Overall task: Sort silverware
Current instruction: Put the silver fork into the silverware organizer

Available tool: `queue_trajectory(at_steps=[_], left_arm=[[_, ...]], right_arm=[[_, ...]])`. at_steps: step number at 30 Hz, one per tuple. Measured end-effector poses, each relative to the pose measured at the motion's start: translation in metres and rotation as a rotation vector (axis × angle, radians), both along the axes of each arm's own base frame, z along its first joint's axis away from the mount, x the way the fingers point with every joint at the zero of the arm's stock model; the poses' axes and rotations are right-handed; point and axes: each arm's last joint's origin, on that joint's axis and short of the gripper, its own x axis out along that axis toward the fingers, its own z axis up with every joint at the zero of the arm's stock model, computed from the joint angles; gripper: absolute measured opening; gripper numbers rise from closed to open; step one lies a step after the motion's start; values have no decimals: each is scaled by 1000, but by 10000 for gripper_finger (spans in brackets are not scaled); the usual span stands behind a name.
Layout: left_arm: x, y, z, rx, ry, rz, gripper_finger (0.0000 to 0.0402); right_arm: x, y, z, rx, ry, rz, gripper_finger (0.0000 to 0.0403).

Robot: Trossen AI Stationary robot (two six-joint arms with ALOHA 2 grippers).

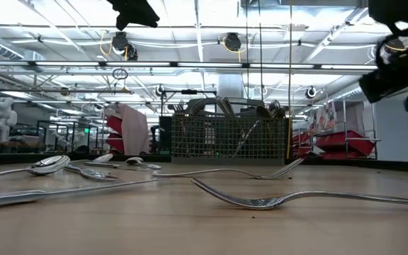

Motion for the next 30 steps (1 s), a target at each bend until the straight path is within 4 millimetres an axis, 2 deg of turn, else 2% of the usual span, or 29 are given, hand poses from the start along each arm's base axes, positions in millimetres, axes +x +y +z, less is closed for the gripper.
queue_trajectory(at_steps=[7, 10, 18, 25, 30], left_arm=[[0, 0, 0, 1, 0, 0, 109], [0, 0, 0, 1, 0, -1, 109], [0, 0, 0, 3, 1, -1, 109], [0, 0, 0, 13, 4, -7, 109], [1, 1, 0, 31, 10, -16, 109]], right_arm=[[17, 9, 3, 116, -152, -387, 244], [18, 8, 4, 80, -180, -499, 244], [0, 6, 20, -123, -19, -723, 244], [-2, 17, 16, -119, -37, -974, 244], [0, 15, 8, -138, 32, -1002, 244]])
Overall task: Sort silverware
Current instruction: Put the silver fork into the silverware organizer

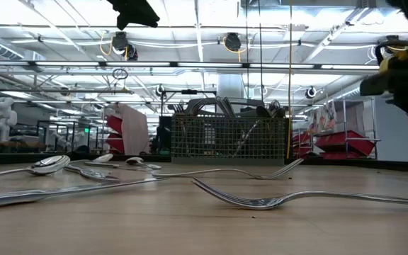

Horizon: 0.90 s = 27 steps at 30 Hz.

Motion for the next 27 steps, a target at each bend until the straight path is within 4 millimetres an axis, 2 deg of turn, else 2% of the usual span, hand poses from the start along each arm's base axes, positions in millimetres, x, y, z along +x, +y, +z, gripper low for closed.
queue_trajectory(at_steps=[12, 23, 25, 27], left_arm=[[11, 8, -10, -10, 49, -5, 109], [17, 13, -16, -25, 67, -2, 109], [17, 13, -16, -24, 66, -2, 109], [17, 13, -16, -24, 67, 0, 109]], right_arm=[[8, -14, -11, -22, 62, -74, 221], [23, -4, -45, 29, 129, -104, 214], [24, -5, -47, 28, 133, -108, 204], [25, -6, -47, 31, 133, -112, 172]])
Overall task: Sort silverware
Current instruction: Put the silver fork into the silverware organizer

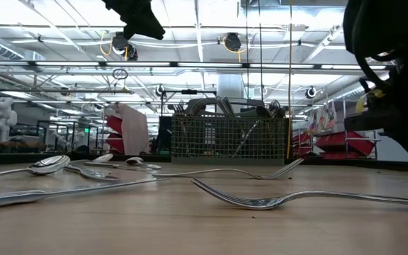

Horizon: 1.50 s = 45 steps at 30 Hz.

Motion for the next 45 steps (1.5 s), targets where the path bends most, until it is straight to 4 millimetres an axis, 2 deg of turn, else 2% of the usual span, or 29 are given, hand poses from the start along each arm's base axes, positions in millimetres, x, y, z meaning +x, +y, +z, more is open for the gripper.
queue_trajectory(at_steps=[4, 5, 11, 14, 17, 19, 25, 32, 36, 39, 42, 45], left_arm=[[0, 0, 0, -1, 1, 0, 109], [0, 0, 0, -1, 1, 0, 109], [-2, 2, 0, 8, 5, 7, 109], [-3, 4, 0, 0, 2, 21, 109], [-4, 4, 1, -17, -14, 35, 109], [-5, 3, 5, -3, -38, 34, 109], [-12, -2, 22, 74, -154, 26, 109], [-26, -12, 38, 131, -233, 24, 109], [-32, -17, 43, 148, -256, 23, 109], [-36, -19, 46, 155, -266, 24, 109], [-39, -22, 48, 164, -278, 24, 109], [-43, -25, 51, 171, -287, 24, 109]], right_arm=[[2, -4, 1, -18, -17, 20, 43], [2, -4, 1, -23, -21, 42, 23], [6, -13, 6, -70, -41, 155, 6], [11, -23, 19, -243, -68, 207, 4], [19, -36, 42, -419, -133, 232, 2], [24, -46, 57, -474, -162, 270, 2], [42, -94, 117, -734, -279, 422, 1], [88, -167, 200, -1111, -434, 675, 1], [107, -218, 229, -1349, -616, 779, 1], [115, -254, 226, -1449, -675, 794, 0], [129, -282, 203, -1458, -687, 856, 0], [151, -304, 178, -1406, -735, 938, 0]])
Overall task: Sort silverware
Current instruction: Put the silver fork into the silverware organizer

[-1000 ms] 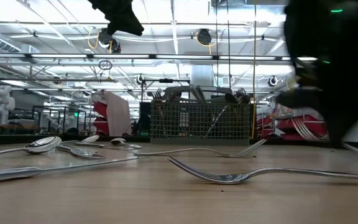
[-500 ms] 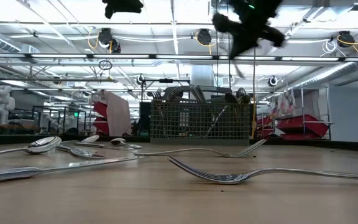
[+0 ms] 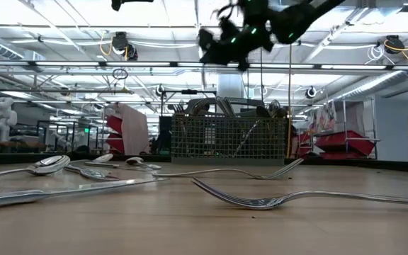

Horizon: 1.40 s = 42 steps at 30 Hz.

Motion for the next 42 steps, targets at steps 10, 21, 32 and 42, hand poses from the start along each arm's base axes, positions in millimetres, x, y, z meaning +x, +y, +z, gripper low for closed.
queue_trajectory(at_steps=[10, 21, 32, 42], left_arm=[[-6, -5, 4, 14, -18, 1, 109], [-6, -5, 4, 15, -17, 3, 109], [-6, -5, 4, 15, -16, 3, 109], [-6, -5, 4, 15, -16, 4, 109]], right_arm=[[57, -47, -34, -8, 21, 90, 0], [65, -50, -56, 25, 93, 118, 0], [61, -52, -62, 38, 209, 119, 4], [57, -55, -69, 118, 253, 101, 75]])
